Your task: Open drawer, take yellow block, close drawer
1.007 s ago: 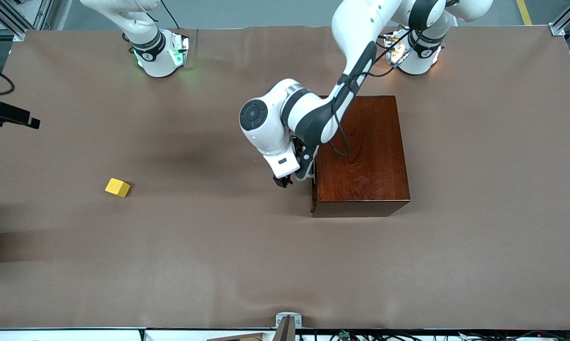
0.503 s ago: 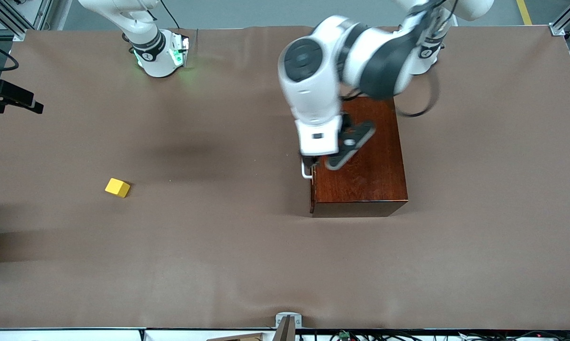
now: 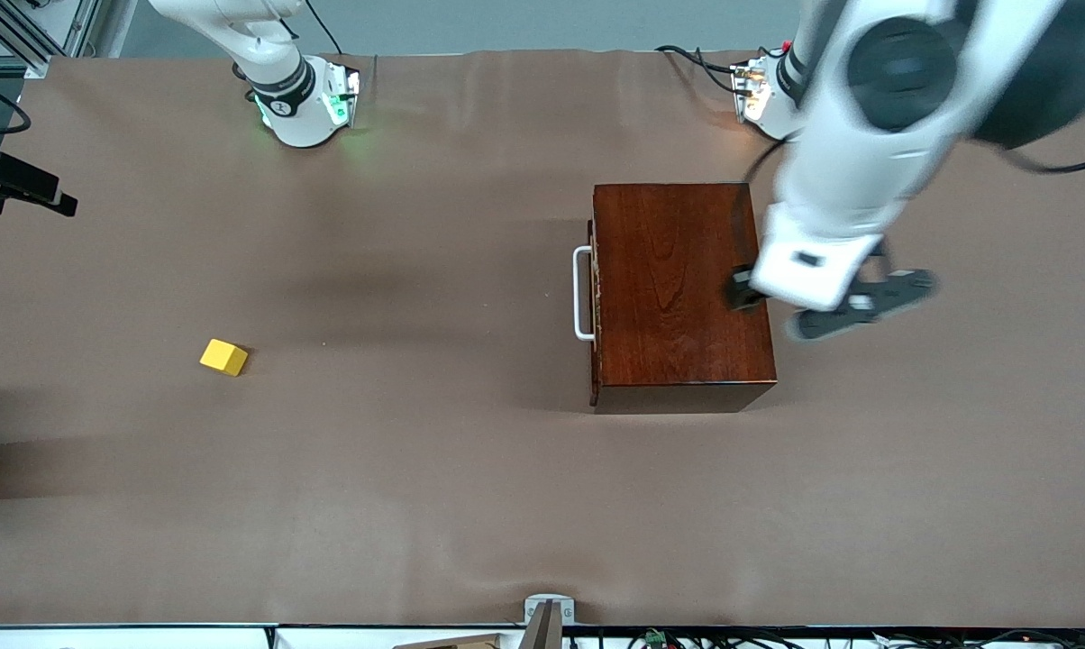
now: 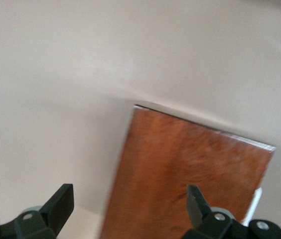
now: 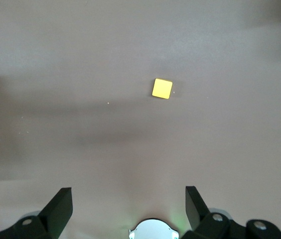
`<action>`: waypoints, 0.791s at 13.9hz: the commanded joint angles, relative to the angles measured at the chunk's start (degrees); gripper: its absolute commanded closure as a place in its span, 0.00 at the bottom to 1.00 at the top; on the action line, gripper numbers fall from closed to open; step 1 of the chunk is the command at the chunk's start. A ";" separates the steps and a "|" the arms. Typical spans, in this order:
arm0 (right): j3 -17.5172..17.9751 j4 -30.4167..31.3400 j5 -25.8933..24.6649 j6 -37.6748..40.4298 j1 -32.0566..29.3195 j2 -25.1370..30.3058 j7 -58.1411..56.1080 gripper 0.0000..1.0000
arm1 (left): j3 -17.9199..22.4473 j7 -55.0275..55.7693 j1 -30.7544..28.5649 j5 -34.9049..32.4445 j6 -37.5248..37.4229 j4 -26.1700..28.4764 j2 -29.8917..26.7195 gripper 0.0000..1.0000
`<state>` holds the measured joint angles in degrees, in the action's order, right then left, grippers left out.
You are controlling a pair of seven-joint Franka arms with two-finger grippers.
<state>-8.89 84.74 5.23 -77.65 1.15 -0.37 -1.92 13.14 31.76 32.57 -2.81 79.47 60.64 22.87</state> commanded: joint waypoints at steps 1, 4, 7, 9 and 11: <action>1.41 1.40 -2.14 -0.49 -0.18 1.60 0.25 0.00 | -0.93 -15.18 -5.83 -0.53 -0.63 4.92 -6.33 0.00; 3.17 1.31 -3.82 -0.58 -0.36 1.78 0.25 0.00 | -1.01 -22.62 -9.36 -0.44 -0.19 10.19 -11.96 0.00; 3.09 1.31 -3.82 -0.66 -0.44 1.78 0.08 0.00 | -2.33 -23.76 -12.18 -0.17 0.33 14.84 -16.62 0.00; 3.09 1.22 -3.82 -0.75 -0.44 1.78 0.08 0.00 | -2.68 -25.07 -14.01 -0.09 1.82 18.70 -19.78 0.00; 3.09 1.31 -3.82 -0.58 -0.36 1.78 0.08 0.00 | -13.87 -25.52 -25.56 -0.70 2.96 26.07 -25.39 0.00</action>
<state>-6.37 84.74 2.47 -77.92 1.15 -0.15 -1.93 7.92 7.82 16.01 -2.82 79.56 77.38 4.63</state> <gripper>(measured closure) 0.000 0.000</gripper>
